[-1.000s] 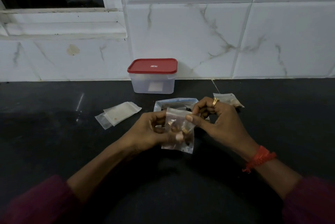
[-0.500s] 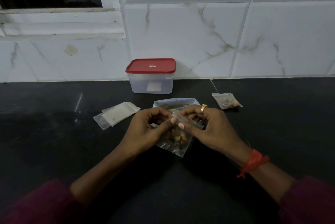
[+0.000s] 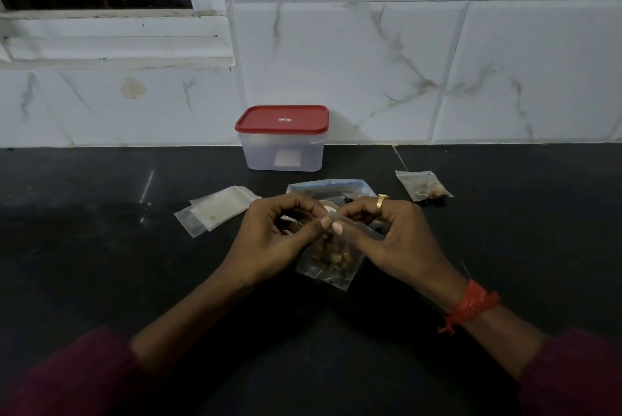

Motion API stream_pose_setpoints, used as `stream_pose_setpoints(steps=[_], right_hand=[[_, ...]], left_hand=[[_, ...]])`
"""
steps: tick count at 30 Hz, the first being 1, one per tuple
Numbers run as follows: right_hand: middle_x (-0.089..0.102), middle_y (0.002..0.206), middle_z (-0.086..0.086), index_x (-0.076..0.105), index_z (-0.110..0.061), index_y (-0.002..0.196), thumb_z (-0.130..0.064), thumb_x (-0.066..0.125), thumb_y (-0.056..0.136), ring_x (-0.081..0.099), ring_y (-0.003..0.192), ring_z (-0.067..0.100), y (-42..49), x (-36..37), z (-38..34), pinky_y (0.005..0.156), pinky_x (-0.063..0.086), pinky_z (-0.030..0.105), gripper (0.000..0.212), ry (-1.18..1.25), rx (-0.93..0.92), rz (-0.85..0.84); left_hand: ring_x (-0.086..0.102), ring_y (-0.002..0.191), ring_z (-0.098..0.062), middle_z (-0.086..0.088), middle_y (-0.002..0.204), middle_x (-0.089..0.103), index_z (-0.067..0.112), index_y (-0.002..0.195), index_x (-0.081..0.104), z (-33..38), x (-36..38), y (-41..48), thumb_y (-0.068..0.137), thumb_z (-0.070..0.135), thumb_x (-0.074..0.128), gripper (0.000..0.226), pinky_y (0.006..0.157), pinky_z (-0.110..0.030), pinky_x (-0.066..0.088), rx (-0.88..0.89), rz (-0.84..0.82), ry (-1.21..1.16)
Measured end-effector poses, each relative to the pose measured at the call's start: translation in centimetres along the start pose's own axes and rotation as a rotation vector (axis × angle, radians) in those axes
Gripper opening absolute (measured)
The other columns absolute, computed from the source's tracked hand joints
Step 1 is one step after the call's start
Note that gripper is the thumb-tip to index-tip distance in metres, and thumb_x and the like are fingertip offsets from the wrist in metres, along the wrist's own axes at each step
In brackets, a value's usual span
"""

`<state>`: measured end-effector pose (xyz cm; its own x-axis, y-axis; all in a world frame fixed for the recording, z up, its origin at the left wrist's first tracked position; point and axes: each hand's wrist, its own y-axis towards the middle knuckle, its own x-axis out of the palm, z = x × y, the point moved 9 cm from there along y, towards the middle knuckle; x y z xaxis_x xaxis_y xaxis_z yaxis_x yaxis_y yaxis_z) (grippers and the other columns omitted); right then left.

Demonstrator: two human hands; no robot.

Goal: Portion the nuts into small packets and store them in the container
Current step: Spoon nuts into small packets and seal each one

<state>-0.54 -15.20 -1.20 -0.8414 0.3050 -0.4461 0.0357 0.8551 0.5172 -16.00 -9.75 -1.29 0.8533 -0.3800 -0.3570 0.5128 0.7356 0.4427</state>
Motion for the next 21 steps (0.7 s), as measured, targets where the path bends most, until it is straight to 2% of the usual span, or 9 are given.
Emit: stream_pose_setpoints(steps=[4,7,10,13,16,21], right_hand=[[0.076,0.088,-0.011,0.078,-0.021,0.095,-0.028,0.079,0.083,0.071,0.087,0.009,-0.05,0.17,-0.02,0.076,0.058,0.03,0.014,-0.022,-0.014,-0.003],[0.075,0.087,-0.012,0.078,-0.023,0.094,-0.038,0.076,0.083,0.07,0.088,0.011,-0.09,0.35,-0.06,0.077,0.058,0.035,0.019,-0.007,-0.007,-0.014],[0.074,0.088,-0.015,0.076,-0.026,0.093,-0.048,0.068,0.083,0.069,0.088,0.011,-0.04,0.41,-0.52,0.075,0.057,0.036,0.026,-0.013,-0.029,-0.019],[0.073,0.089,-0.015,0.076,-0.027,0.093,-0.05,0.067,0.083,0.069,0.087,0.012,-0.03,0.37,-0.61,0.073,0.057,0.036,0.027,-0.005,-0.029,-0.017],[0.074,0.089,-0.014,0.076,-0.028,0.092,-0.052,0.068,0.081,0.069,0.087,0.012,-0.03,0.29,-0.34,0.074,0.058,0.04,0.027,0.011,-0.006,-0.008],[0.075,0.085,-0.01,0.077,-0.025,0.089,-0.053,0.068,0.079,0.07,0.085,0.013,0.05,0.24,-0.24,0.074,0.058,0.038,0.03,0.035,0.01,-0.014]], left_hand=[[0.071,0.091,-0.022,0.004,0.092,0.075,0.016,0.092,0.076,0.47,-0.14,-0.12,0.083,0.032,0.074,0.018,0.076,-0.041,0.06,0.041,0.008,0.018],[0.07,0.092,-0.02,0.006,0.092,0.074,0.018,0.091,0.075,0.79,-0.07,-0.12,0.082,0.037,0.071,0.021,0.075,-0.031,0.058,0.066,0.003,0.021],[0.069,0.091,-0.02,0.004,0.092,0.073,0.017,0.091,0.074,0.77,0.06,-0.11,0.085,0.029,0.073,0.014,0.075,-0.027,0.056,0.074,0.0,0.035],[0.068,0.09,-0.021,0.003,0.092,0.072,0.015,0.092,0.073,0.6,0.19,-0.11,0.088,0.017,0.074,0.005,0.076,-0.03,0.057,0.072,-0.008,0.035],[0.068,0.091,-0.02,0.003,0.093,0.072,0.015,0.093,0.072,0.79,0.29,-0.12,0.088,0.02,0.073,0.008,0.076,-0.029,0.057,0.082,-0.017,0.037],[0.068,0.088,-0.014,0.006,0.091,0.071,0.013,0.094,0.071,0.92,0.57,-0.17,0.091,0.015,0.069,0.004,0.073,-0.018,0.053,0.077,-0.028,0.037]])
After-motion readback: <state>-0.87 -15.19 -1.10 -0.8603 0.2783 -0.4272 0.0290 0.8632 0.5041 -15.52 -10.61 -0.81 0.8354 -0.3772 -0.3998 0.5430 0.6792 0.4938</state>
